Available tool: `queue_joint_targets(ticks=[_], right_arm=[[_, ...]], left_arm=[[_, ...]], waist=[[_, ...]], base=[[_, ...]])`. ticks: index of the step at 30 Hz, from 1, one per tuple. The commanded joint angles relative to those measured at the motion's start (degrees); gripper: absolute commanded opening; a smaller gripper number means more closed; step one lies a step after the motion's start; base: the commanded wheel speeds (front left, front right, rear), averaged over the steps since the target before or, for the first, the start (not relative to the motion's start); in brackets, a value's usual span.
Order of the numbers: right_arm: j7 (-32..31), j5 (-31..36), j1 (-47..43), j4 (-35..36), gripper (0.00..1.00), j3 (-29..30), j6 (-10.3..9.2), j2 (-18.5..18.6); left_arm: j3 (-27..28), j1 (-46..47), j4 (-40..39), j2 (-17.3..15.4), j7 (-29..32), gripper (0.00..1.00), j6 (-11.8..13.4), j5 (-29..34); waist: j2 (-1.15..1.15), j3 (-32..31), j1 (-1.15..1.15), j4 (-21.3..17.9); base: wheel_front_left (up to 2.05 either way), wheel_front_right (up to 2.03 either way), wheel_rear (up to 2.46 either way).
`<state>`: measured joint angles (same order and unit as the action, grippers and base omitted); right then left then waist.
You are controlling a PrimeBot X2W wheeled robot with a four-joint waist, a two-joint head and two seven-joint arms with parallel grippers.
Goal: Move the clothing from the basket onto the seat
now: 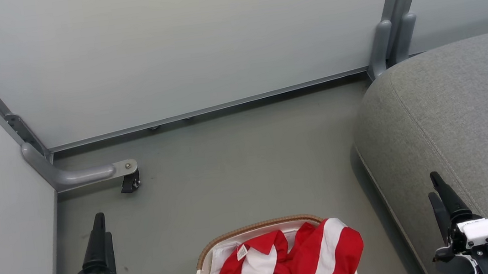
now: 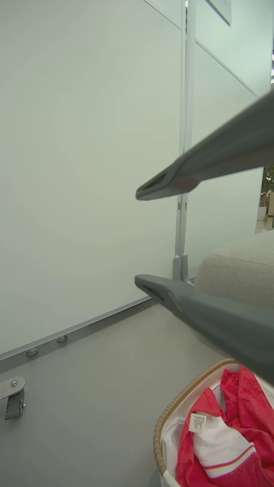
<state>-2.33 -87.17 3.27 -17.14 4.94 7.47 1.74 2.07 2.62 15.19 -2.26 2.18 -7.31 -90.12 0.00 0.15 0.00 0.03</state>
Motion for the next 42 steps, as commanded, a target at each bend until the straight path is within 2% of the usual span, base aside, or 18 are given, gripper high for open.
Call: queue_joint_targets(ticks=[1,8,22,34,42], right_arm=[[0.78,1.79,0.7,0.66,1.0,0.33,0.01,0.52],[2.44,7.42,1.08,0.82,1.0,1.7,0.01,0.6],[5.52,27.1,0.47,5.94,1.0,0.77,0.01,0.75],[7.8,40.65,-0.68,7.02,1.0,-1.4,0.02,0.85],[9.17,47.57,-1.14,6.31,1.0,-2.13,0.02,0.91]], left_arm=[[-0.39,0.24,-1.38,-0.26,-0.66,1.0,-0.09,1.36],[-1.44,0.13,-3.08,-0.31,-2.32,1.0,-0.11,6.63],[-2.12,-0.5,-6.59,-0.41,-5.38,1.0,-0.13,23.63],[-4.19,-1.76,-7.46,-0.48,-7.66,1.0,1.8,38.44],[-5.08,-2.61,-7.32,-0.53,-9.01,1.0,2.57,45.08]], waist=[[0.0,0.0,0.0,0.01],[0.0,0.02,0.0,0.05],[0.0,0.13,0.0,0.16],[0.0,0.23,0.0,0.27],[0.0,0.26,0.0,0.34]], base=[[0.0,0.0,0.0],[0.0,0.0,0.0],[0.0,0.0,0.0],[0.0,0.0,0.0],[0.0,0.0,0.0]])
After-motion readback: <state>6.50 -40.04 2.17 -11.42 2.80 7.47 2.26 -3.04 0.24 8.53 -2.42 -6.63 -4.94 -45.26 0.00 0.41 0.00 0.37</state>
